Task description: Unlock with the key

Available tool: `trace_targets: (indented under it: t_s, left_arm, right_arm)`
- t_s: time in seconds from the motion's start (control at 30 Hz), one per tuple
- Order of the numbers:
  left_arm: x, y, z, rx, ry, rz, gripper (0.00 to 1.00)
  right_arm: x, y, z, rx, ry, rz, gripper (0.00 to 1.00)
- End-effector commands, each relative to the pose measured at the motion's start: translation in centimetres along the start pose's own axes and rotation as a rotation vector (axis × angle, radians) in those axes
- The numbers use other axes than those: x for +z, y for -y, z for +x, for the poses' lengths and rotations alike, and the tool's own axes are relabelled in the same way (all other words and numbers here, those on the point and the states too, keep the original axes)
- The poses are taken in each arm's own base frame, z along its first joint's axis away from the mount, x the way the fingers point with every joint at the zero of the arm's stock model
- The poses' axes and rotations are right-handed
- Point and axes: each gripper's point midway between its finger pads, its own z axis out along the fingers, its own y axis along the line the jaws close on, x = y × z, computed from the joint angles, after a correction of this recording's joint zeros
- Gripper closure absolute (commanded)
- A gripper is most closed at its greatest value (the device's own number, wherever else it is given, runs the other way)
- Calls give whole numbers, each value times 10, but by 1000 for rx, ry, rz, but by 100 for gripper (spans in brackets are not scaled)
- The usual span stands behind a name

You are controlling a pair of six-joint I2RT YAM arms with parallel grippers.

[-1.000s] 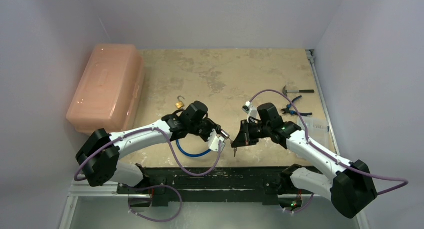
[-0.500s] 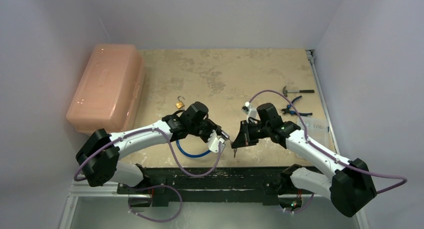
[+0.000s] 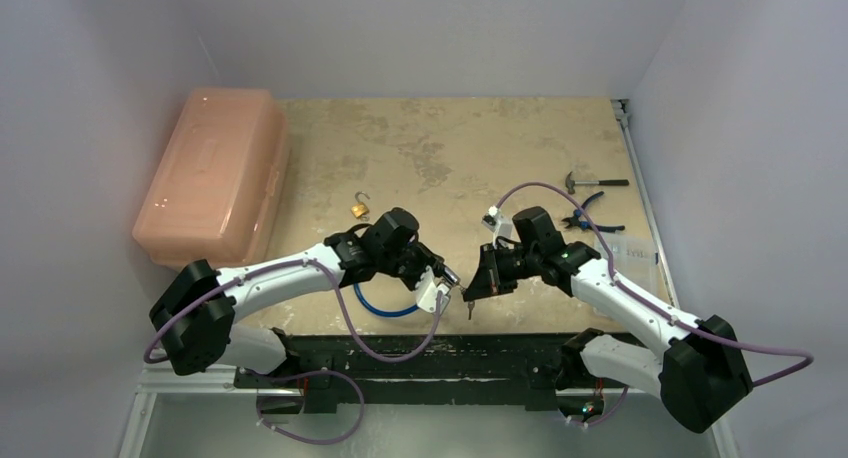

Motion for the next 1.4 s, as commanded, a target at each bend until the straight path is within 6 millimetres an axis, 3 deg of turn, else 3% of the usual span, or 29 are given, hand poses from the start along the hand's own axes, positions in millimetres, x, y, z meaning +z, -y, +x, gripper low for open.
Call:
trace_targets:
  t_s: [0.0, 0.6, 1.37]
  left_arm:
    - [-4, -5, -23, 60, 70, -18, 100]
    - [-5, -9, -28, 64, 72, -32, 100]
    - [-1, -7, -40, 61, 113, -14, 100]
  right_arm:
    - [-5, -13, -17, -58, 43, -26, 100]
    - [-6, -15, -19, -66, 64, -33, 100]
    - [-8, -15, -38, -88, 154, -10, 100]
